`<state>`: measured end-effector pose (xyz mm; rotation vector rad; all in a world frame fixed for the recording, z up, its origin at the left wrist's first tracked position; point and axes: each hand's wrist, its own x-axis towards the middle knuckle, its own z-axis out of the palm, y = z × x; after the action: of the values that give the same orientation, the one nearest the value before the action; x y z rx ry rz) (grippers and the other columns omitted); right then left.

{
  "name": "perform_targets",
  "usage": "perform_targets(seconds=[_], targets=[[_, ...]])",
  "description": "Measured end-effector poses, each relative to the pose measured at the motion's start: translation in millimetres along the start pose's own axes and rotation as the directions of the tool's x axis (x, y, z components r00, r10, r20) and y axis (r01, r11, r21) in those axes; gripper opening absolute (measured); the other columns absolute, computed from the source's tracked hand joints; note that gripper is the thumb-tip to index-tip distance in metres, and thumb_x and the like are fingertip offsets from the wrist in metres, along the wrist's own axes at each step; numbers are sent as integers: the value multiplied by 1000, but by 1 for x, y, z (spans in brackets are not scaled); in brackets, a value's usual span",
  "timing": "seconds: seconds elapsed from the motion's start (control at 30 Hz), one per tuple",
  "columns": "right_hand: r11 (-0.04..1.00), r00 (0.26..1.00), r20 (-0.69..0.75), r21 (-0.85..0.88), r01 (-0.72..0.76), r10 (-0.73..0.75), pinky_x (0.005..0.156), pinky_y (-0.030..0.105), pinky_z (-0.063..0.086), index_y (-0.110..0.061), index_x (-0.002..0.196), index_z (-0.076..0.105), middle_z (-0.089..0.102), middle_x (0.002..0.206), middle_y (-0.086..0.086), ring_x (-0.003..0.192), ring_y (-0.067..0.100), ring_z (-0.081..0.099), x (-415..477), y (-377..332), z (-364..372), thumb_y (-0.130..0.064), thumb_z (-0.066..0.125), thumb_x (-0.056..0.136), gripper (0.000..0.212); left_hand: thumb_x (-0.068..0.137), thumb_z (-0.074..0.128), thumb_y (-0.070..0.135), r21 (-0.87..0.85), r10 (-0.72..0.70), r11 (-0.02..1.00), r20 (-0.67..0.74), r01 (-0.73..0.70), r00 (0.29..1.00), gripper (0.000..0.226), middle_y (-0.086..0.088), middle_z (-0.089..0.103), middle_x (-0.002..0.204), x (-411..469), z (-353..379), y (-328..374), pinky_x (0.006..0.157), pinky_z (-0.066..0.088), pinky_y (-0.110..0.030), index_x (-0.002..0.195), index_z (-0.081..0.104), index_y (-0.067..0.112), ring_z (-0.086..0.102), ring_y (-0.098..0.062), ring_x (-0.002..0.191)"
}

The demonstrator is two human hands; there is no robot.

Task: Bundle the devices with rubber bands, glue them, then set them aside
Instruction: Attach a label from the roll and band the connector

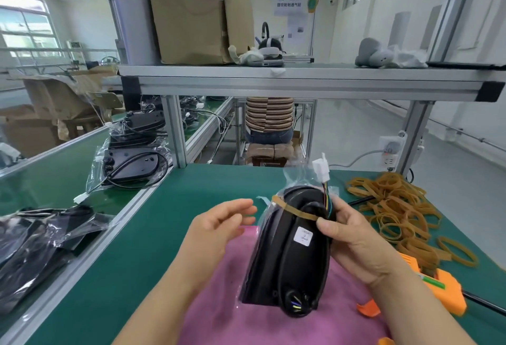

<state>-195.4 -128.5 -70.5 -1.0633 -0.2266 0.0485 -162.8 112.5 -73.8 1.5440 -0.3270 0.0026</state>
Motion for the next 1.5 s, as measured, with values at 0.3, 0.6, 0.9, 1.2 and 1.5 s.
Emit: perform_targets(seconds=[0.3,0.6,0.9,1.2,1.5], targets=[[990,999,38,135,-42,38,92,46,55,1,132,53,63,120,25,102,34,67,8,-4,6,1,87,56,83,89,66,22,267,317,914,3,-306,948,23,16,70,105,-16,11,29,88,51,-19,106,71,37,66,-8,104],[987,995,2,127,-102,103,90,44,57,4,130,54,63,121,26,102,33,67,4,3,9,5,63,73,58,84,72,12,377,290,900,-149,-217,945,21,14,70,72,-10,25,36,62,45,-8,75,71,31,61,1,63],[975,980,-56,124,-182,190,92,45,56,6,128,57,60,124,30,101,35,65,4,-4,4,-2,60,79,50,85,72,3,740,452,458,283,-492,846,84,20,36,149,-11,7,10,105,41,-18,146,34,46,42,1,132],[940,935,-102,54,-336,340,106,51,43,6,131,56,56,131,33,111,39,57,6,-3,17,-13,58,86,49,103,43,39,601,535,366,489,-711,689,37,0,47,148,-19,15,-5,99,49,-48,134,58,27,43,-21,136],[947,937,-145,1,-320,317,110,48,42,3,125,62,64,123,26,117,38,59,5,-4,26,-25,58,89,46,88,68,23,269,286,902,217,-339,933,34,30,56,129,-8,15,-6,98,43,-11,116,70,43,48,6,127]])
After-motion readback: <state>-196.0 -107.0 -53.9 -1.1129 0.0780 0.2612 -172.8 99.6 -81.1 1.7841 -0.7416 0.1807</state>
